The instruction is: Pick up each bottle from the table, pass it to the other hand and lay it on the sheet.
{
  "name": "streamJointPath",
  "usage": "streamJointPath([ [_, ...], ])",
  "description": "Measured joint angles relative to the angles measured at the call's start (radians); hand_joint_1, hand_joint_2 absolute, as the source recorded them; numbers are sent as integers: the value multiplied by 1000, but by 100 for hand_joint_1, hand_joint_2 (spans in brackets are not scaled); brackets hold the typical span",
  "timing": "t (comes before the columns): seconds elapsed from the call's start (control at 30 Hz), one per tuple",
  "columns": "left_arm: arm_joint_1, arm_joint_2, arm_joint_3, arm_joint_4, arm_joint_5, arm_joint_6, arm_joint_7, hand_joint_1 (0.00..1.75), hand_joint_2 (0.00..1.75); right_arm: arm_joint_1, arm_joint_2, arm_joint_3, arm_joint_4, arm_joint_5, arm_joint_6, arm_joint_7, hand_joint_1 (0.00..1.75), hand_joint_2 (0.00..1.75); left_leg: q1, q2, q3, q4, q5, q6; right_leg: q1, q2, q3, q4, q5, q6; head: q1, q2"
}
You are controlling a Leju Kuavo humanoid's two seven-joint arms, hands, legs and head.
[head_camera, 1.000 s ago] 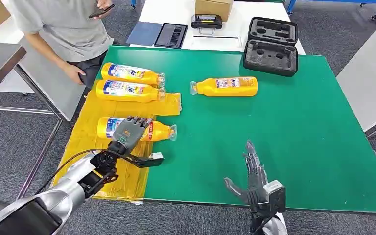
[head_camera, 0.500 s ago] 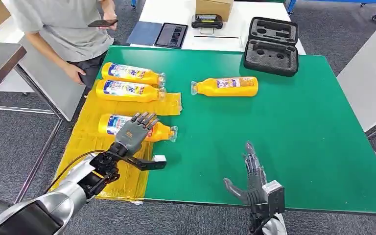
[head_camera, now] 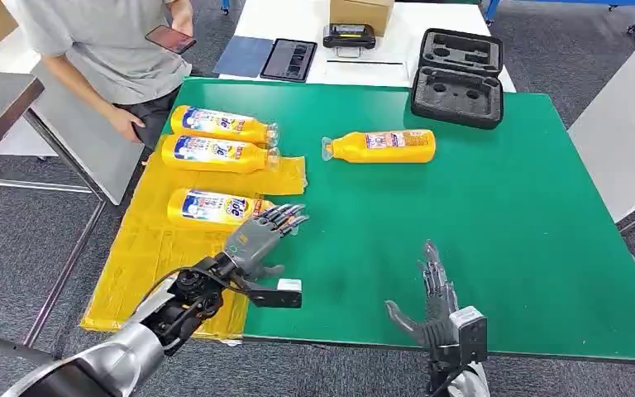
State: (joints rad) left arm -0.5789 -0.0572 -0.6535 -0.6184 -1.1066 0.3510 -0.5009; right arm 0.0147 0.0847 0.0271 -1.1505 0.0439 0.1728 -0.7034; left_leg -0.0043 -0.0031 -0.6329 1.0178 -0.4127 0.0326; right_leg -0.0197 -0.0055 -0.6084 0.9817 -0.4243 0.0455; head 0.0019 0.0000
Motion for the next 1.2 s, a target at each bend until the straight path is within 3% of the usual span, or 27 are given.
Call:
streamJointPath([
  [0.2, 86, -19, 24, -174, 193, 12, -121, 0, 175, 1, 0, -6, 10, 0, -18, 0, 0, 175, 0, 0, 0, 0, 0, 0, 0, 0, 0, 0, 0, 0, 0, 0],
  [0.4, 254, -21, 39, -475, 683, -52, -196, 0, 175, 18, 7, -8, -29, 0, -61, 0, 0, 175, 0, 0, -1, 0, -1, 0, 0, 0, 0, 0, -1, 0, 0, 0],
  [0.7, 325, -6, 19, -649, 787, -48, -199, 0, 175, 38, 19, -7, -101, -6, -90, 0, 0, 175, 0, 0, 0, 0, 0, 0, 0, 0, 0, 0, 0, 0, 0, 0],
  [0.73, 334, -3, 8, -670, 832, -45, -199, 0, 175, 47, 23, -5, -125, -10, -102, 0, 0, 0, 0, 0, 0, 0, 0, 0, 0, 0, 0, 0, 0, 0, 0, 0],
  [0.97, 420, -4, -13, -768, 975, -73, -200, 0, 175, 121, 33, 79, -282, 16, -298, 0, 0, 0, 0, 0, 0, 0, -2, -1, 0, 0, 0, -1, -1, 0, 0, 0],
  [1.2, 482, -19, -10, -793, 1003, -101, -200, 0, 175, 154, 31, 197, -286, 45, -429, 0, 0, 0, 0, 0, 0, 0, -2, -1, 0, 0, 0, -1, -1, -1, 0, 0],
])
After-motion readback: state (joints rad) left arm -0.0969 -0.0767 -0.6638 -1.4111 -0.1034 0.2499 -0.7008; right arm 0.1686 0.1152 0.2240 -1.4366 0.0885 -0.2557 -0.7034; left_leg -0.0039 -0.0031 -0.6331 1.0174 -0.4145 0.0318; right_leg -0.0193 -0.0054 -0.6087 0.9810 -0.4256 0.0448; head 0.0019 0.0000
